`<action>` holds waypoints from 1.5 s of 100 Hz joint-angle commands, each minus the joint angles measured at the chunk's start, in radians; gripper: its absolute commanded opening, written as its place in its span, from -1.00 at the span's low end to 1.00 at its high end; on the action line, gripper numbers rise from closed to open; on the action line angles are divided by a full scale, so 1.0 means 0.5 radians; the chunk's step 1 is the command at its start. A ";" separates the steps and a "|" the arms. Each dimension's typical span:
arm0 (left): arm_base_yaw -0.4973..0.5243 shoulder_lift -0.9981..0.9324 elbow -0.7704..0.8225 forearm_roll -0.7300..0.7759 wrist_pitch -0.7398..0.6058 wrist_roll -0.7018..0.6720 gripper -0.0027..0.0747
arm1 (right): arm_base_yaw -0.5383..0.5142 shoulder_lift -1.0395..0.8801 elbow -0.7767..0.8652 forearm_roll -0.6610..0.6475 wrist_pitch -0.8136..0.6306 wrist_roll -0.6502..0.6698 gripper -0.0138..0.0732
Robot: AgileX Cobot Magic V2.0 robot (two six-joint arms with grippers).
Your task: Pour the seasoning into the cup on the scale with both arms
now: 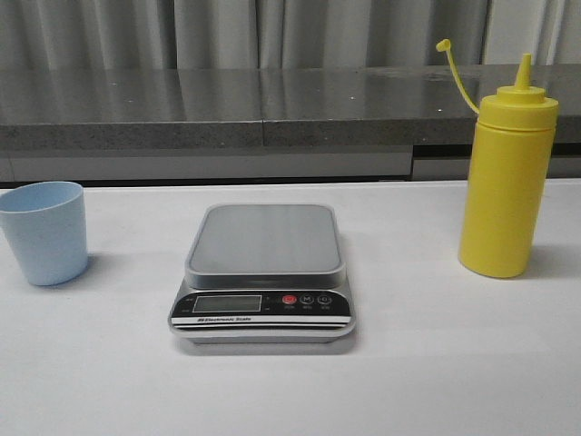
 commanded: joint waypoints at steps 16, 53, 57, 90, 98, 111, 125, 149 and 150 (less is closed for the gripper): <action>0.002 0.474 -0.281 -0.021 -0.089 0.026 0.38 | -0.009 -0.041 -0.036 -0.022 -0.154 -0.004 -0.84; -0.098 1.178 -0.804 -0.070 0.203 0.026 0.44 | -0.009 -0.041 -0.036 -0.022 -0.154 -0.004 -0.84; -0.108 1.262 -0.878 -0.070 0.263 0.026 0.44 | -0.009 -0.041 -0.036 -0.022 -0.154 -0.004 -0.84; -0.126 1.765 -1.290 -0.064 0.437 0.026 0.28 | -0.009 -0.041 -0.036 -0.022 -0.154 -0.004 -0.84; -0.126 1.846 -1.333 -0.064 0.429 0.026 0.25 | -0.009 -0.041 -0.036 -0.022 -0.154 -0.004 -0.84; -0.126 1.958 -1.369 -0.064 0.429 0.026 0.26 | -0.009 -0.041 -0.036 -0.022 -0.154 -0.004 -0.84; -0.126 2.059 -1.378 -0.068 0.376 0.026 0.26 | -0.009 -0.041 -0.036 -0.022 -0.154 -0.004 -0.84; -0.126 2.194 -1.379 -0.068 0.210 0.026 0.26 | -0.009 -0.041 -0.036 -0.022 -0.154 -0.004 -0.84; -0.126 2.202 -1.379 -0.068 0.209 0.026 0.26 | -0.009 -0.041 -0.036 -0.022 -0.154 -0.004 -0.84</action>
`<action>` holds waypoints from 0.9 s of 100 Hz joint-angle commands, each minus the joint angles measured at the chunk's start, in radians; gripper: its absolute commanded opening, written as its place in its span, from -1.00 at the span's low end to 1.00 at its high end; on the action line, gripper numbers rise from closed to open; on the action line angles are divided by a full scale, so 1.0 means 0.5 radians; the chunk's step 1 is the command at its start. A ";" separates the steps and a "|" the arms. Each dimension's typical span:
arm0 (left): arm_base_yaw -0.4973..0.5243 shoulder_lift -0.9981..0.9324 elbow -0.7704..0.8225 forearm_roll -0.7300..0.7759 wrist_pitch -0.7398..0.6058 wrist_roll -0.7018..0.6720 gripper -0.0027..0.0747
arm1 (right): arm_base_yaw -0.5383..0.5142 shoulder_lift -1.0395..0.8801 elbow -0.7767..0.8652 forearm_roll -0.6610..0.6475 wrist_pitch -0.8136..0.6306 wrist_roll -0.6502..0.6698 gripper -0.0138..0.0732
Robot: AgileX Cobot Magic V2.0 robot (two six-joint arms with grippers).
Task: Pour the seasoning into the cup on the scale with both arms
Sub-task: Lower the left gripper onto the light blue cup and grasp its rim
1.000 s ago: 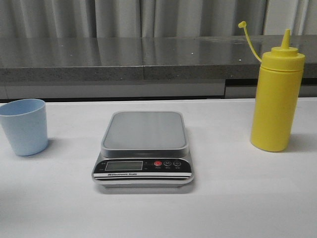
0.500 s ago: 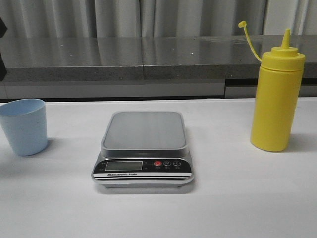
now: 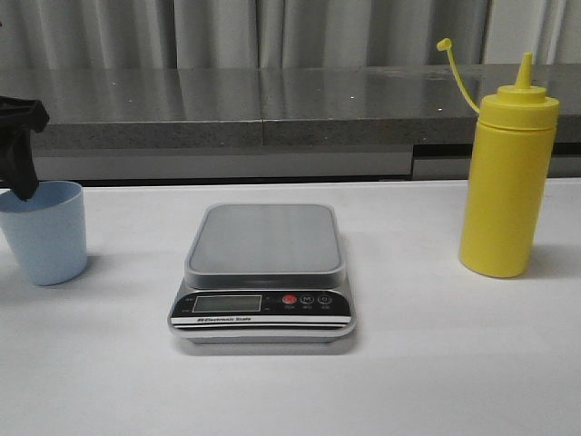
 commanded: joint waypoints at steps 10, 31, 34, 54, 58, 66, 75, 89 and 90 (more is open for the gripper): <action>-0.015 0.002 -0.066 -0.026 -0.172 0.000 0.26 | -0.009 -0.041 -0.036 -0.022 -0.154 -0.004 -0.84; -0.015 0.082 -0.066 -0.026 -0.206 0.000 0.26 | -0.009 -0.041 -0.036 -0.022 -0.154 -0.004 -0.84; -0.015 0.095 -0.066 -0.026 -0.209 0.000 0.26 | -0.009 -0.041 -0.036 -0.022 -0.154 -0.004 -0.84; -0.015 0.143 -0.066 -0.041 -0.207 0.000 0.26 | -0.009 -0.041 -0.036 -0.022 -0.154 -0.004 -0.84; -0.015 0.143 -0.066 -0.041 -0.211 0.000 0.26 | -0.009 -0.041 -0.036 -0.022 -0.154 -0.004 -0.84; -0.015 0.143 -0.066 -0.041 -0.218 0.000 0.24 | -0.009 -0.041 -0.036 -0.022 -0.154 -0.004 -0.84; -0.015 0.143 -0.066 -0.041 -0.222 0.000 0.12 | -0.009 -0.041 -0.036 -0.022 -0.154 -0.004 -0.84; -0.015 0.143 -0.066 -0.048 -0.222 0.000 -0.23 | -0.009 -0.041 -0.036 -0.022 -0.154 -0.004 -0.84; -0.015 0.143 -0.066 -0.053 -0.222 0.000 -0.25 | -0.009 -0.041 -0.036 -0.022 -0.154 -0.004 -0.84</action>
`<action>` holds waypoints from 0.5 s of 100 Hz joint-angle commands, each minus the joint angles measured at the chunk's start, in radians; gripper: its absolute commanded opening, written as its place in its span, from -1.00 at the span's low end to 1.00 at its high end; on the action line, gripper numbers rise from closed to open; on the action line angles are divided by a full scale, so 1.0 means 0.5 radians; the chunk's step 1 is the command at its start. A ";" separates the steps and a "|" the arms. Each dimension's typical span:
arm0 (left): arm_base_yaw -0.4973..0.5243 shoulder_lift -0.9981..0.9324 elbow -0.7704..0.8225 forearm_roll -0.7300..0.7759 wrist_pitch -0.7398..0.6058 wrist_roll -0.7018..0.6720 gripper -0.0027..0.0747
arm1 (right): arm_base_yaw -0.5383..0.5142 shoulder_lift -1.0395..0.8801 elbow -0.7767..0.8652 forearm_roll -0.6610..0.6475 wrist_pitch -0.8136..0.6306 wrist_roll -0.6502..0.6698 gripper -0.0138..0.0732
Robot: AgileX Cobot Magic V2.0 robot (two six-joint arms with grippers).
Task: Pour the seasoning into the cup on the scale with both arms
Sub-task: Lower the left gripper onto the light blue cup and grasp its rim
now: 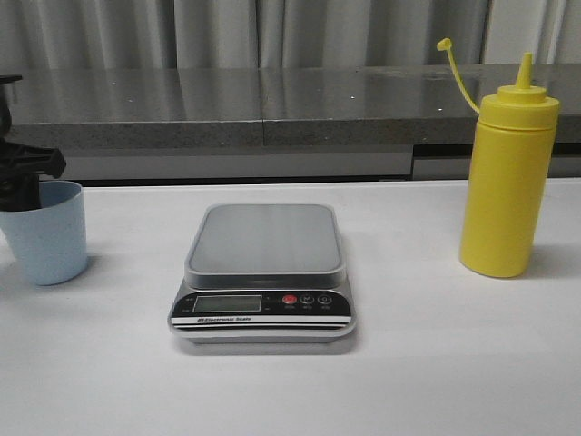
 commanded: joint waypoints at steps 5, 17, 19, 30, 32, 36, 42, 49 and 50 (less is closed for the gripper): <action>-0.015 -0.091 -0.063 -0.035 -0.073 0.000 -0.40 | -0.009 -0.041 -0.036 -0.022 -0.154 -0.004 -0.84; -0.015 -0.091 -0.063 -0.043 -0.073 0.000 -0.66 | -0.009 -0.041 -0.036 -0.022 -0.154 -0.004 -0.84; -0.015 -0.091 -0.063 -0.043 -0.073 0.000 -0.70 | -0.009 -0.041 -0.036 -0.022 -0.154 -0.004 -0.84; -0.015 -0.091 -0.063 -0.052 -0.073 0.000 -0.85 | -0.009 -0.041 -0.036 -0.022 -0.154 -0.004 -0.84; -0.015 -0.091 -0.063 -0.052 -0.073 0.000 -0.88 | -0.009 -0.041 -0.036 -0.022 -0.154 -0.004 -0.84; -0.015 -0.091 -0.066 -0.052 -0.073 0.000 -0.93 | -0.009 -0.041 -0.036 -0.022 -0.154 -0.004 -0.84; -0.015 -0.091 -0.070 -0.052 -0.073 0.000 -0.98 | -0.009 -0.041 -0.036 -0.022 -0.154 -0.004 -0.84; -0.015 -0.091 -0.100 -0.056 -0.032 0.000 -0.98 | -0.009 -0.041 -0.036 -0.022 -0.154 -0.004 -0.84; -0.015 -0.091 -0.109 -0.060 -0.026 0.000 -0.98 | -0.009 -0.041 -0.036 -0.022 -0.154 -0.004 -0.84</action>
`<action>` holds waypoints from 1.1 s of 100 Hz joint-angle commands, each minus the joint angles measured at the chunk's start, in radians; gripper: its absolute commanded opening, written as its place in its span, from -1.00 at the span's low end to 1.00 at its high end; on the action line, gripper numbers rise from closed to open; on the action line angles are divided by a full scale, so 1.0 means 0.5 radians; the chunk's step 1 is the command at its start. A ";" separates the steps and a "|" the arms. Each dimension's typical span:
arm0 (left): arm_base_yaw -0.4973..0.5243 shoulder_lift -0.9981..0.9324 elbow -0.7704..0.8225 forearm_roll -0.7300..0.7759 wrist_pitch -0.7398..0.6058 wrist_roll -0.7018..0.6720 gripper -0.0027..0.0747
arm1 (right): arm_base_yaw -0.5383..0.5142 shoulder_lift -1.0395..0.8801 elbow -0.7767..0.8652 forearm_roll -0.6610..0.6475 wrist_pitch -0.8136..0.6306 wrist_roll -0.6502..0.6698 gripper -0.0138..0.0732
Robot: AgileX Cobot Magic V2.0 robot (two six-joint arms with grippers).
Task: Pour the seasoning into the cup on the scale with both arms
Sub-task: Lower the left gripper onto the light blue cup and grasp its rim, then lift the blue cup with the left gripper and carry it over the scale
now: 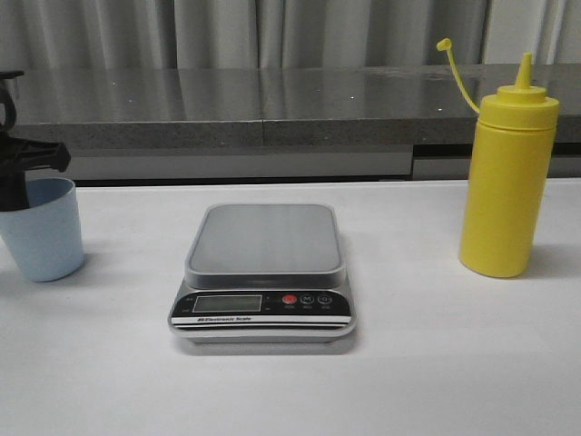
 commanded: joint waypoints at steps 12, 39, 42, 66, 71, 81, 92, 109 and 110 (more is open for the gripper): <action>-0.008 -0.091 -0.209 -0.026 0.083 0.000 -0.98 | -0.009 -0.041 -0.036 -0.022 -0.154 -0.004 -0.84; -0.114 -0.091 -0.661 -0.048 0.380 0.000 -0.98 | -0.009 -0.041 -0.036 -0.022 -0.154 -0.004 -0.84; -0.140 -0.091 -0.709 -0.048 0.396 0.000 -0.98 | -0.009 -0.041 -0.036 -0.022 -0.154 -0.004 -0.84; -0.422 -0.091 -0.985 -0.040 0.412 0.169 -0.98 | -0.009 -0.041 -0.036 -0.022 -0.154 -0.004 -0.84; -0.484 -0.091 -1.003 -0.040 0.407 0.216 -0.98 | -0.009 -0.041 -0.036 -0.022 -0.154 -0.004 -0.84; -0.603 -0.083 -1.020 -0.040 0.398 0.224 -0.98 | -0.009 -0.041 -0.036 -0.022 -0.154 -0.004 -0.84; -0.705 -0.051 -1.020 -0.040 0.390 0.228 -0.98 | -0.009 -0.041 -0.036 -0.022 -0.154 -0.004 -0.84; -0.822 0.028 -1.020 -0.035 0.389 0.232 -0.98 | -0.009 -0.041 -0.036 -0.022 -0.154 -0.004 -0.84; -0.826 0.035 -1.020 -0.035 0.389 0.232 -0.98 | -0.009 -0.041 -0.036 -0.022 -0.154 -0.004 -0.84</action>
